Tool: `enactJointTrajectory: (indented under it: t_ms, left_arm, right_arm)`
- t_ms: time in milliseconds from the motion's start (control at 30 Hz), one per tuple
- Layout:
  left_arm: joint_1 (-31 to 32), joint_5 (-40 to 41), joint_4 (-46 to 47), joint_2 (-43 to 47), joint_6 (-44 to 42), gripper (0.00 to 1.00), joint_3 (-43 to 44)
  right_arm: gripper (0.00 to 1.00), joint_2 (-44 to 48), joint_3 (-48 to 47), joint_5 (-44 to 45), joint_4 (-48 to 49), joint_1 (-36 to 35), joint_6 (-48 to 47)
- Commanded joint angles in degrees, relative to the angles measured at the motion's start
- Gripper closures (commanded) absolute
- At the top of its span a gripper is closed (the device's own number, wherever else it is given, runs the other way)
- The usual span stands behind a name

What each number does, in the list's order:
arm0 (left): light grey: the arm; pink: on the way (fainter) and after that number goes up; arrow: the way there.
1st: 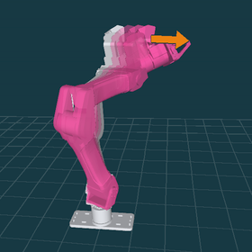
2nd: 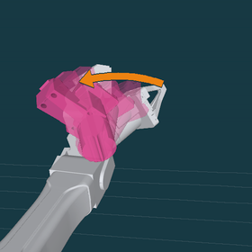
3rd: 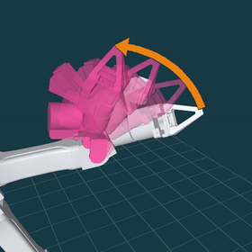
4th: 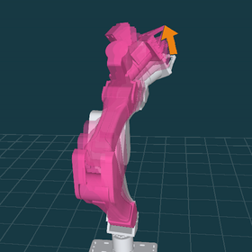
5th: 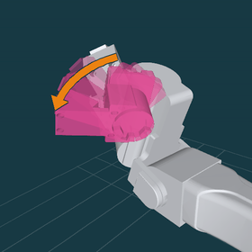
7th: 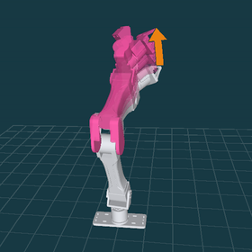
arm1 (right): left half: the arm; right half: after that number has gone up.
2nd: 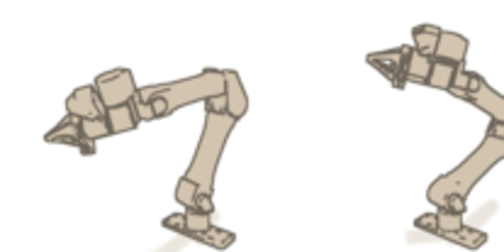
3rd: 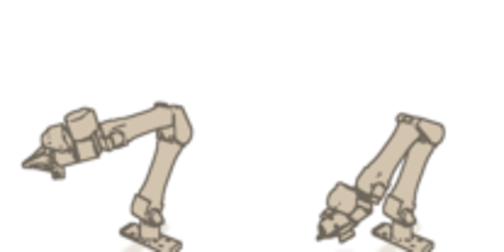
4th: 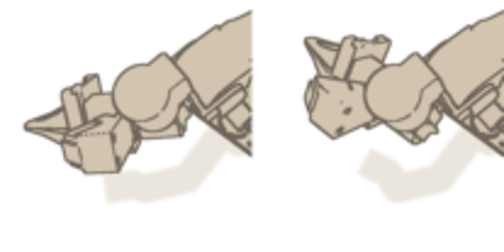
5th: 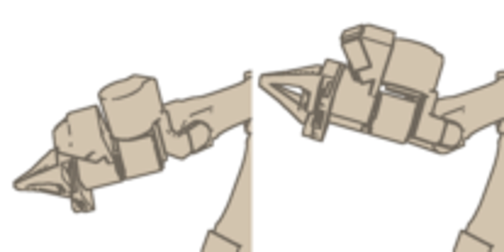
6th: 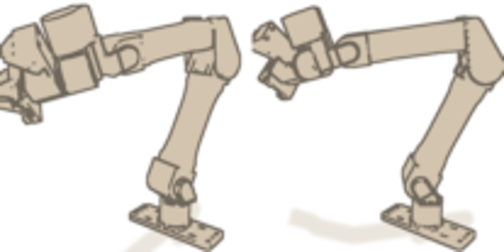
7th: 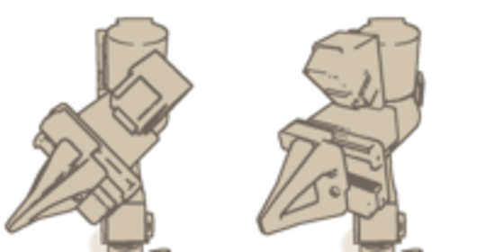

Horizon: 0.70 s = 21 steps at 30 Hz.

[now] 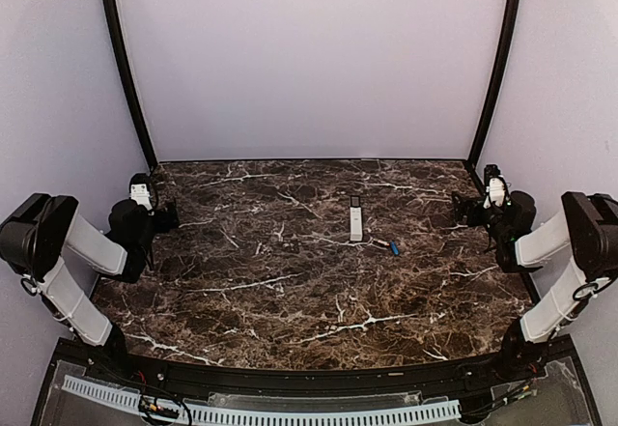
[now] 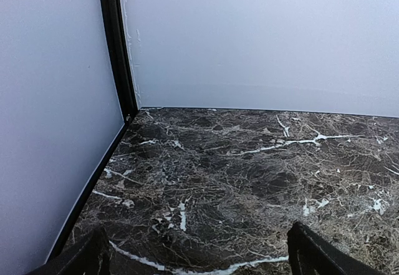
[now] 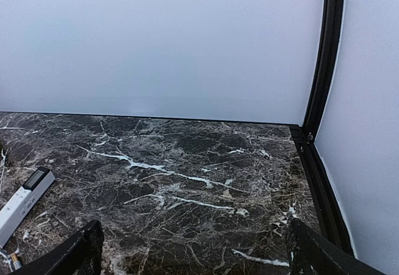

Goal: Load the batteries into the remote control
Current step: Pick up the remote control from the center of the board.

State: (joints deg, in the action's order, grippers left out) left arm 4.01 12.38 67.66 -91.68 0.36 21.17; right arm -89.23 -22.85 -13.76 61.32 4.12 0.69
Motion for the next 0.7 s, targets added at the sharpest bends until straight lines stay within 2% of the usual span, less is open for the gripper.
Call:
enactJointTrajectory:
  t_ms: [0, 200, 267, 300, 367, 433, 467, 500, 567, 667]
  left_arm:
    - [-0.4, -0.69, 1.26, 0.93, -0.7, 0.01, 0.14]
    - [-0.38, -0.78, 1.16, 0.93, -0.61, 0.01, 0.26]
    - [-0.8, -1.84, 0.53, 1.06, -0.62, 0.01, 0.54]
    - [-0.95, -1.86, 0.5, 1.5, -0.67, 0.01, 0.61]
    - [-0.89, -0.24, -3.63, 3.77, -0.63, 0.01, 2.7]
    - [-0.86, 1.57, -17.72, 5.93, 1.19, 0.01, 9.46]
    - [-0.7, 1.58, -27.44, 6.04, 1.25, 0.01, 15.03]
    - [-0.02, 2.01, -32.58, 5.43, 0.42, 0.01, 17.1]
    - [2.34, 2.02, -32.91, 6.29, -2.77, 0.01, 21.03]
    - [5.7, -5.13, -29.03, 10.15, -10.21, 0.01, 23.69]
  right_arm:
    - [0.01, 0.46, -0.35, -0.19, 2.05, -0.25, -0.34]
    - [0.02, 3.8, -0.71, -6.67, -0.58, -0.4, -3.72]
    - [0.03, 8.72, -3.96, -7.98, -12.21, -0.59, -3.0]
    - [0.05, 11.02, -8.46, -8.66, -23.7, -0.59, -1.27]
    - [0.13, 14.01, -13.16, -12.73, -34.17, -1.12, 3.91]
    - [0.17, 16.28, -15.14, -12.62, -39.37, -4.61, 7.6]
    - [0.18, 17.5, -15.87, -10.2, -41.45, -7.97, 8.41]
    - [0.18, 18.31, -16.84, -6.52, -43.5, -11.92, 8.64]
    - [0.19, 18.1, -20.18, 4.15, -48.11, -19.73, 9.68]
    - [0.22, 12.44, -29.02, 18.4, -58.72, -27.13, 18.05]
